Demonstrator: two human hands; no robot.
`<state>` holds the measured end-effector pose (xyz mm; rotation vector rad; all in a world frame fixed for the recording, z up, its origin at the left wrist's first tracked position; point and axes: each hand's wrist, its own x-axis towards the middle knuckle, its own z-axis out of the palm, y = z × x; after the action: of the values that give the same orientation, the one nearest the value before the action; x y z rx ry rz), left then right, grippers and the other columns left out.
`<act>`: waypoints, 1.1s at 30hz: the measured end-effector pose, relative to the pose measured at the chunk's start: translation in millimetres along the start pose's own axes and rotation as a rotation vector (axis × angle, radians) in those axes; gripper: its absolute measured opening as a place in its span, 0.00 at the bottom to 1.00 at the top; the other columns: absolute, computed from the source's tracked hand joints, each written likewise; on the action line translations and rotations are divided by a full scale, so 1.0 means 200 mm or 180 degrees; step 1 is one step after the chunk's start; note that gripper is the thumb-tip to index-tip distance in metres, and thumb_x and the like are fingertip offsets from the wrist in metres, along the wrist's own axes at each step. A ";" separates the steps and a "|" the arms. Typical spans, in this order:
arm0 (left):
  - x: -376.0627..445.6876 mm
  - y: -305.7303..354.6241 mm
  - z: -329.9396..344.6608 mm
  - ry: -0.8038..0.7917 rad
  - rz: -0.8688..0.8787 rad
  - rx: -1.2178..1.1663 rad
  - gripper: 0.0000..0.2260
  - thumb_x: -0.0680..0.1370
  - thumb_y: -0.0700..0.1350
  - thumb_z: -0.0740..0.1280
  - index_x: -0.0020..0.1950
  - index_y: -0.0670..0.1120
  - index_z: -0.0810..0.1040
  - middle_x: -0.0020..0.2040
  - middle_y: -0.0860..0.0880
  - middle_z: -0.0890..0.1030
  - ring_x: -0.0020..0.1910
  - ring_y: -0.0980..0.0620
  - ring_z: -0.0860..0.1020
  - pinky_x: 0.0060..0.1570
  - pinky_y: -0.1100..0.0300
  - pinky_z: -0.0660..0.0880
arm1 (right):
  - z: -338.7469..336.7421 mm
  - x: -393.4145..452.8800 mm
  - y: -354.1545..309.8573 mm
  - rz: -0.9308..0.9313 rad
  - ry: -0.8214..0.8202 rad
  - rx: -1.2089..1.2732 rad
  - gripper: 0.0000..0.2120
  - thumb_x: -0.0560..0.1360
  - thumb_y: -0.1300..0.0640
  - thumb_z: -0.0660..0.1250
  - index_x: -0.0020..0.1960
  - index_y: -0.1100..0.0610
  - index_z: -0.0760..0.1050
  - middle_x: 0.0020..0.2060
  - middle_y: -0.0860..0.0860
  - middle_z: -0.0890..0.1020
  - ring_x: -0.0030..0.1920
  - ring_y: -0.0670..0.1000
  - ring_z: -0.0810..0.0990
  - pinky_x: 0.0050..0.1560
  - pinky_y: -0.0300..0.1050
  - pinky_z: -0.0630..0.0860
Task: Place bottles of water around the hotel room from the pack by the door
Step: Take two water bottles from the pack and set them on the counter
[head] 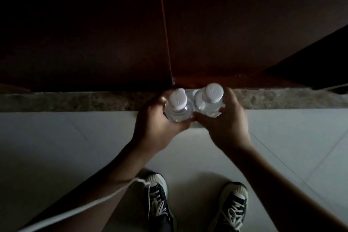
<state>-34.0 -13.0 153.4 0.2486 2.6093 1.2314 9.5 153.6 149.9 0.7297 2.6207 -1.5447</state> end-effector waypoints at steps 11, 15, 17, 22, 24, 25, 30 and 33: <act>-0.01 1.75 -1.12 0.0393 0.0565 -0.2005 0.17 0.65 0.49 0.78 0.50 0.53 0.76 0.41 0.61 0.84 0.41 0.63 0.83 0.39 0.70 0.76 | -1.21 -0.13 -1.68 -0.0987 -0.0450 0.1359 0.22 0.65 0.53 0.76 0.57 0.52 0.76 0.48 0.53 0.85 0.49 0.56 0.85 0.51 0.63 0.81; -0.10 2.34 -1.49 0.0364 0.0952 -0.2209 0.13 0.68 0.53 0.71 0.51 0.54 0.78 0.43 0.56 0.84 0.46 0.55 0.83 0.47 0.57 0.80 | -1.63 -0.28 -2.25 -0.1410 -0.0447 0.1741 0.19 0.69 0.63 0.72 0.59 0.59 0.73 0.46 0.49 0.83 0.47 0.50 0.83 0.46 0.45 0.80; -0.17 2.59 -1.65 0.0319 0.1139 -0.2241 0.10 0.69 0.54 0.71 0.49 0.58 0.79 0.45 0.54 0.83 0.49 0.51 0.83 0.50 0.50 0.80 | -1.82 -0.38 -2.49 -0.1575 -0.0436 0.1860 0.18 0.70 0.63 0.70 0.59 0.60 0.73 0.44 0.47 0.83 0.46 0.46 0.83 0.44 0.40 0.79; -0.37 3.14 -2.01 0.0327 0.1514 -0.2354 0.13 0.69 0.54 0.71 0.52 0.53 0.79 0.45 0.53 0.83 0.48 0.53 0.83 0.46 0.60 0.80 | -2.21 -0.67 -2.99 -0.1936 -0.0409 0.1935 0.19 0.68 0.56 0.72 0.58 0.57 0.75 0.43 0.46 0.83 0.45 0.46 0.84 0.44 0.40 0.79; -0.45 3.32 -2.12 0.0337 0.1585 -0.2421 0.18 0.69 0.53 0.72 0.57 0.48 0.78 0.47 0.52 0.84 0.49 0.51 0.84 0.46 0.59 0.79 | -2.33 -0.78 -3.15 -0.1981 -0.0358 0.2004 0.19 0.69 0.58 0.71 0.59 0.58 0.75 0.44 0.48 0.84 0.46 0.48 0.85 0.43 0.40 0.79; -0.48 3.40 -2.16 0.0351 0.1641 -0.2433 0.21 0.69 0.54 0.72 0.58 0.47 0.77 0.47 0.51 0.84 0.50 0.50 0.84 0.46 0.58 0.79 | -2.38 -0.83 -3.22 -0.1994 -0.0306 0.2034 0.18 0.70 0.58 0.70 0.59 0.58 0.75 0.45 0.49 0.84 0.47 0.49 0.85 0.43 0.40 0.80; -0.58 3.69 -2.33 0.0219 0.1858 -0.2515 0.14 0.71 0.53 0.71 0.54 0.48 0.79 0.44 0.51 0.85 0.45 0.52 0.85 0.40 0.61 0.79 | -2.58 -1.04 -3.47 -0.2033 -0.0070 0.2016 0.14 0.75 0.61 0.69 0.61 0.60 0.74 0.48 0.54 0.84 0.48 0.51 0.86 0.43 0.43 0.81; -0.60 3.80 -2.40 -0.0060 0.1892 -0.2547 0.08 0.77 0.48 0.68 0.54 0.47 0.79 0.44 0.50 0.86 0.44 0.52 0.85 0.38 0.61 0.79 | -2.65 -1.13 -3.56 -0.2029 0.0256 0.2064 0.15 0.75 0.63 0.70 0.60 0.62 0.74 0.48 0.58 0.83 0.46 0.53 0.86 0.41 0.43 0.81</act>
<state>-21.3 82.6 1055.4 0.8842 1.8460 2.3087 43.4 219.8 1063.0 -0.1025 2.5245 -2.6343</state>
